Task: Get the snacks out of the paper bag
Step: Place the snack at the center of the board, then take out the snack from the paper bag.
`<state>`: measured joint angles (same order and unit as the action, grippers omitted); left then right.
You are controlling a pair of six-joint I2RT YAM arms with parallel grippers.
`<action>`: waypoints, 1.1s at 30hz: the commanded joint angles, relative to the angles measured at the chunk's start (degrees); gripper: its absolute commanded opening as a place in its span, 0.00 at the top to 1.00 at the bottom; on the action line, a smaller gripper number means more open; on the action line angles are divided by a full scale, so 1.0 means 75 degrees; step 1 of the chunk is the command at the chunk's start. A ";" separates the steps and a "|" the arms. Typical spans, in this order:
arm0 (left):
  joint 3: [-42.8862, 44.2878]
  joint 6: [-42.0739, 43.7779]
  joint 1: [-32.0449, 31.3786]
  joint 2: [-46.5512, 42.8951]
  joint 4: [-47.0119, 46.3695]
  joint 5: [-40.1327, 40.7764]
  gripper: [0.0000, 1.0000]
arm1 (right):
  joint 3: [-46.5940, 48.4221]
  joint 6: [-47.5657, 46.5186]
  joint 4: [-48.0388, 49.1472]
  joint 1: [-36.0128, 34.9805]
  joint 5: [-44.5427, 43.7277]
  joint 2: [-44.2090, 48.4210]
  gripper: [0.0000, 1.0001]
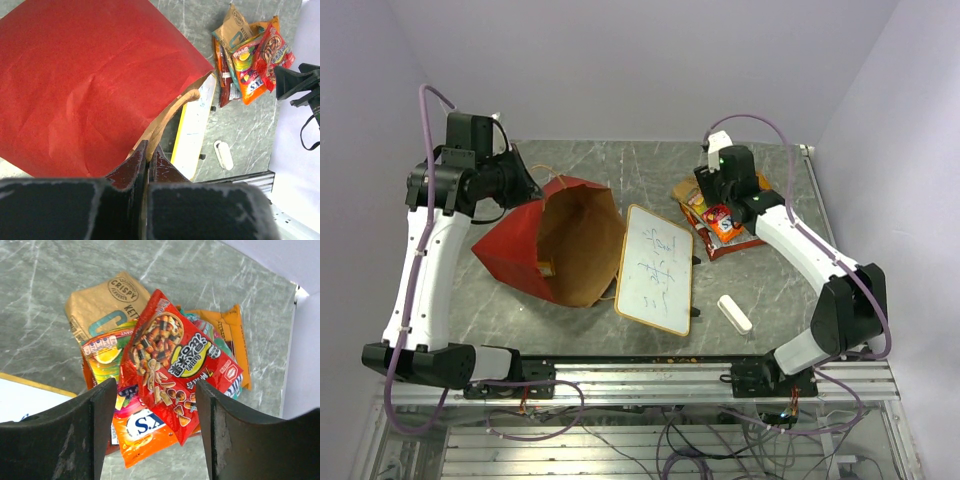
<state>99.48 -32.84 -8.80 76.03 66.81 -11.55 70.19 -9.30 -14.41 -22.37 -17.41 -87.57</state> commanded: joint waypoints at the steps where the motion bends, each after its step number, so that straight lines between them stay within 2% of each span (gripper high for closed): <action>1: 0.0013 0.0103 -0.0034 -0.0355 -0.0280 0.0120 0.93 | 0.0460 -0.0668 0.0260 -0.0388 -0.0003 0.0204 0.35; 11: -0.0351 0.0149 -0.0033 -0.0578 -0.0719 -0.0106 0.93 | 0.0738 -0.1782 0.0416 -0.1963 0.0369 0.0292 0.32; 15: -0.0368 0.0356 -0.0034 -0.0619 -0.0651 0.0190 0.93 | 0.0404 -0.1498 0.1025 -0.2812 0.0580 0.0257 0.33; 20: -0.0678 0.0518 -0.0069 -0.0813 -0.0599 0.0401 0.93 | 0.0074 -0.0988 0.1943 -0.3675 0.1401 0.0203 0.34; 23: -0.0804 0.0648 -0.0089 -0.1011 -0.0491 0.0510 0.93 | 0.0247 -0.1469 0.2152 -0.4097 0.1942 0.0161 0.34; 29: -0.1154 0.0930 -0.0145 -0.1482 -0.0389 0.1001 0.93 | 0.0180 -0.2861 0.2417 -0.4440 0.3952 0.0125 0.34; 33: -0.1308 0.1247 -0.0209 -0.1794 -0.0183 0.1681 0.93 | 0.0413 -0.3374 0.2443 -0.4753 0.4469 -0.0287 0.36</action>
<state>90.67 -26.81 -9.76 64.75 63.99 -4.99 71.13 -28.32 1.52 -56.03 8.25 -86.74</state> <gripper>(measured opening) 0.081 0.650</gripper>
